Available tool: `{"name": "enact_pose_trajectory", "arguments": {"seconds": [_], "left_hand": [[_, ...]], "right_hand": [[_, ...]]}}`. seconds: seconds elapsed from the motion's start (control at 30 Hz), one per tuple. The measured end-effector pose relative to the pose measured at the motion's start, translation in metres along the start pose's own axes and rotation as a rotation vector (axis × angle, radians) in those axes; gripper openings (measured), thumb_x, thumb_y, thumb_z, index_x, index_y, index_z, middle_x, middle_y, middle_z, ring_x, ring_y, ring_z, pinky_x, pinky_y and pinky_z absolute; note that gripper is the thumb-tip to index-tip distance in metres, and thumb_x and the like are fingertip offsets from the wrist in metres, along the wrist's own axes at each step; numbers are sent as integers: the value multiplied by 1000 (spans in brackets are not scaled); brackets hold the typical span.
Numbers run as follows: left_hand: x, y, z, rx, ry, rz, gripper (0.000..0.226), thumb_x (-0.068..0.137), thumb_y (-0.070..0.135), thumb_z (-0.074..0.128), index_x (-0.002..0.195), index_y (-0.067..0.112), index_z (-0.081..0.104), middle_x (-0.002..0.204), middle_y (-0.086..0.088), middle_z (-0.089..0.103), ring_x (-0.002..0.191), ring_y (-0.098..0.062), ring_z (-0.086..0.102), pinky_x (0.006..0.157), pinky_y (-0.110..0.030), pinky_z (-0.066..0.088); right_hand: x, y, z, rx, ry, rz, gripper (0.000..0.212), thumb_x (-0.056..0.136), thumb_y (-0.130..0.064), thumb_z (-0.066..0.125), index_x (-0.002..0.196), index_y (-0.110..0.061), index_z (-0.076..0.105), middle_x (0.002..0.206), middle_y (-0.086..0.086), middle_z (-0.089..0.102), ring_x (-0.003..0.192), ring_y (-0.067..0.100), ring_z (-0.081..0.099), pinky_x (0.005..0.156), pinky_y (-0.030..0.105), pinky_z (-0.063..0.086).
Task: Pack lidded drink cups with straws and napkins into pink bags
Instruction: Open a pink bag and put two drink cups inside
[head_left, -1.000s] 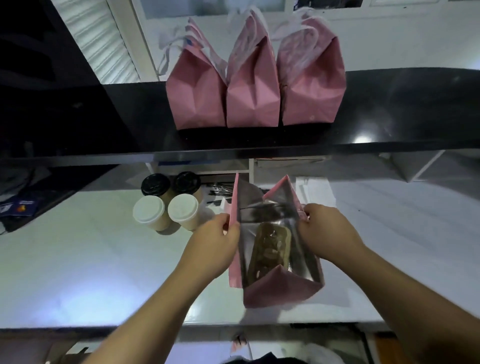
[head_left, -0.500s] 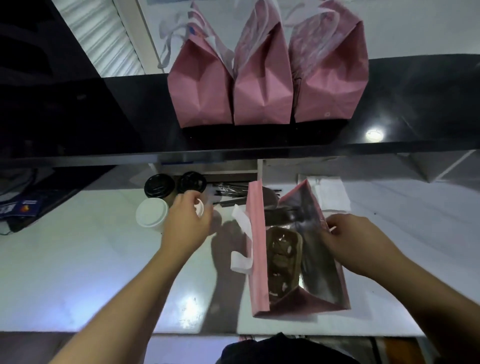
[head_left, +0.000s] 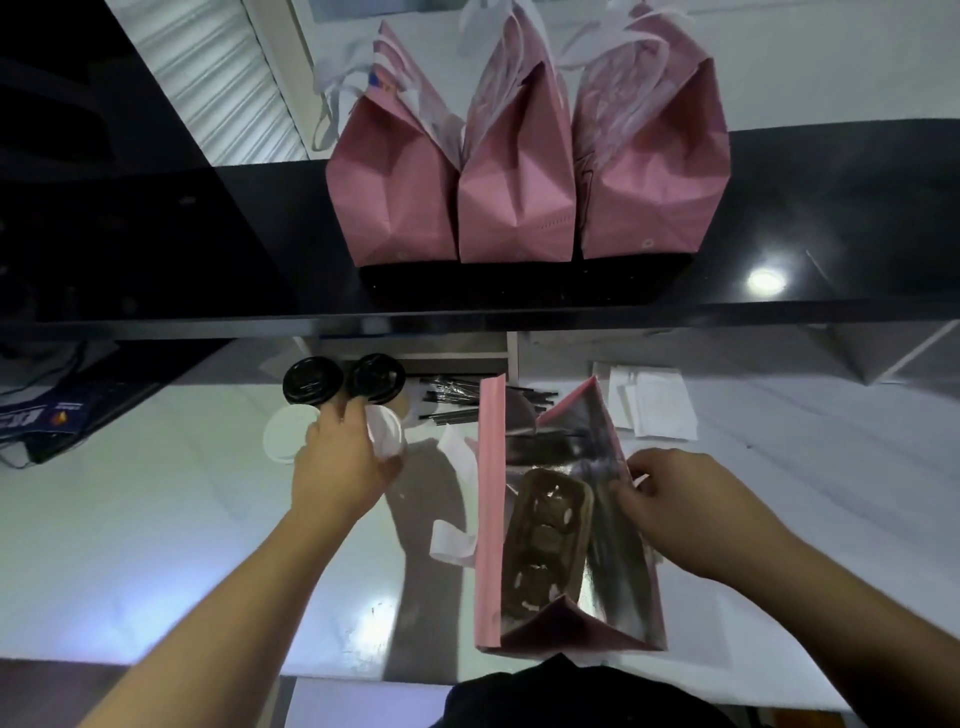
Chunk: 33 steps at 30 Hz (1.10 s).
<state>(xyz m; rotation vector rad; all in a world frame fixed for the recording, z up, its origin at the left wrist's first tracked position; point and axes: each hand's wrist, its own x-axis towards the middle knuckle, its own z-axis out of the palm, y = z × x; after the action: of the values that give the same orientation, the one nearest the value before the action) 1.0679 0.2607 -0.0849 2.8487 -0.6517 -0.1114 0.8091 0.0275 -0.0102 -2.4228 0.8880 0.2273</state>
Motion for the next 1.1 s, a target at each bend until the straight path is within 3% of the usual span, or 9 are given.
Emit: {"name": "enact_pose_trajectory", "arguments": {"seconds": [0.1,0.2,0.27,0.37,0.43,0.57,0.77,0.9,1.1], "left_hand": [[-25,20,-61,-178,205,112,89,73,51,81,148,21,46,140,-7,44,123,-36,52,93,-49,51],[-55,54,-134,-284,303,376,87,69,63,72,148,38,42,138,12,39,116,-12,50,86,-26,48],[-75,84,-164,-292,176,539,85,70,68,70,146,45,40,137,21,38,114,-2,49,84,-18,44],[-89,123,-159,-108,-88,695,84,71,71,66,147,48,36,136,26,35,119,0,45,90,-24,49],[-87,142,-136,44,-228,751,87,76,66,69,151,45,32,140,21,35,124,-5,45,94,-27,49],[-69,165,-81,256,-386,794,83,85,54,74,155,28,37,148,4,43,124,-19,54,96,-37,55],[-53,191,-22,457,-369,833,58,95,25,68,144,6,44,137,-17,47,115,-35,59,96,-47,56],[-49,195,-1,460,-382,771,56,100,23,62,148,5,40,137,-17,44,117,-36,56,96,-49,55],[-46,193,16,483,-450,692,58,102,23,54,154,6,34,148,-19,37,125,-40,49,96,-53,52]], "right_hand": [[-2,0,1,-4,8,-24,35,101,-58,46,91,-32,67,80,-13,71,65,5,66,55,24,49],[-3,-2,1,10,-16,-40,26,101,-52,48,91,-34,64,81,-13,69,66,4,64,53,22,43],[-3,-3,0,30,-41,-37,26,101,-52,49,97,-33,66,84,-14,71,66,4,65,55,22,48],[-3,-1,-3,57,-62,-24,24,102,-51,49,101,-34,65,80,-17,68,63,1,66,53,19,48],[-3,1,-5,54,-56,-16,25,101,-49,48,93,-32,65,79,-14,70,63,6,67,56,26,55],[-2,8,-5,59,-46,15,27,98,-37,50,80,-25,66,71,-5,70,61,13,66,61,36,60],[0,16,0,48,21,12,37,98,-39,48,70,-18,60,60,0,64,54,17,62,51,37,50],[1,17,-1,68,21,4,35,98,-37,48,71,-20,61,62,-1,65,56,16,62,47,30,43],[-1,18,-1,82,20,-2,29,95,-30,48,71,-17,60,62,1,63,57,20,60,48,33,41]]}}
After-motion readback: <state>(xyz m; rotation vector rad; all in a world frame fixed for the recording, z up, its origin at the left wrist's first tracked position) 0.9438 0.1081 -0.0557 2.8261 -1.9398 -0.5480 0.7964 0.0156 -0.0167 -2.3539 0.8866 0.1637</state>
